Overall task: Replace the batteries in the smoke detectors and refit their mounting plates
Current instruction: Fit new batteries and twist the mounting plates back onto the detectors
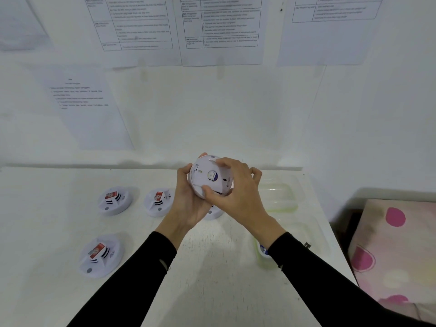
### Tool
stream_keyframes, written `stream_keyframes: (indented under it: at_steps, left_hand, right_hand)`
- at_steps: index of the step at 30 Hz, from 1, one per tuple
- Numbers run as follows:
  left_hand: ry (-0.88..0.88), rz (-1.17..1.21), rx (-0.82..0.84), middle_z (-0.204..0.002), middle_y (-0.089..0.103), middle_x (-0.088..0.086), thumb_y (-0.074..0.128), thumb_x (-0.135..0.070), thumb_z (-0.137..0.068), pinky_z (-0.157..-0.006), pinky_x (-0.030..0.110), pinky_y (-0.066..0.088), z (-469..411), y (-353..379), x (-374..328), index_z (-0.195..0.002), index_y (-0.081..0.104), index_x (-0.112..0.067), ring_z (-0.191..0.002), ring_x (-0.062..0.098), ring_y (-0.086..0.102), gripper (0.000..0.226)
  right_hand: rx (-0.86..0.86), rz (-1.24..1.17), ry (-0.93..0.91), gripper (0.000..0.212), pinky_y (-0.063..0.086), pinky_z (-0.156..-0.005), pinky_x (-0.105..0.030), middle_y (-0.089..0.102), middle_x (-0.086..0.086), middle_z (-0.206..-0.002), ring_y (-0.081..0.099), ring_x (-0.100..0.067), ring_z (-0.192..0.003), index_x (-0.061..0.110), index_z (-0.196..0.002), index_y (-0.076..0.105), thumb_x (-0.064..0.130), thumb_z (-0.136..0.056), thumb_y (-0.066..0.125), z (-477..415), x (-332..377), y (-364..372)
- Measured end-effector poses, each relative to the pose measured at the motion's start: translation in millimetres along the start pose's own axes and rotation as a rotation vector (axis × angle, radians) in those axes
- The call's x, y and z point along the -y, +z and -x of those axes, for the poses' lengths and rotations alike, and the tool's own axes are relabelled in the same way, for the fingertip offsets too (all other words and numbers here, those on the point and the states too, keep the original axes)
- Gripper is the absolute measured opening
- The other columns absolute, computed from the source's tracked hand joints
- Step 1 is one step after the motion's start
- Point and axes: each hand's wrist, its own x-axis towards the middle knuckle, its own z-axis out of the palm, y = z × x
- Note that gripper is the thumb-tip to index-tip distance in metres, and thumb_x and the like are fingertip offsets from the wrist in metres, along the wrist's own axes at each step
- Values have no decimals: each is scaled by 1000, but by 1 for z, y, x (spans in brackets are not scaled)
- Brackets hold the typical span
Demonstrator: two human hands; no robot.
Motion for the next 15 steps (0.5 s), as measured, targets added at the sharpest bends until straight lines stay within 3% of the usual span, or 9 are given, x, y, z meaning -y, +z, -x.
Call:
stream_keyframes:
  at_steps: [5, 12, 15]
  left_hand:
    - [54, -7, -40, -112, 69, 12, 34, -38, -100, -79, 43, 59, 1, 3, 4, -119, 62, -21, -99, 29, 69, 38]
    - [93, -44, -59, -111, 70, 11, 33, -38, -102, -76, 39, 60, 2, 4, 10, -127, 58, -23, -96, 27, 71, 39]
    - [78, -94, -49, -120, 67, 11, 34, -39, -101, -84, 42, 58, 2, -2, 7, -130, 57, -22, -105, 28, 67, 41]
  right_hand:
    - [-48, 27, 44, 58, 25, -93, -34, 58, 17, -110, 54, -4, -98, 26, -117, 52, 46, -68, 76, 2, 5, 6]
    - [-81, 3, 100, 58, 29, -88, -35, 56, 12, -106, 53, -7, -94, 25, -111, 45, 48, -65, 72, 6, 5, 13]
    - [-37, -26, 101, 55, 31, -91, -34, 57, 14, -110, 54, -4, -99, 27, -114, 46, 51, -70, 69, 6, 3, 12]
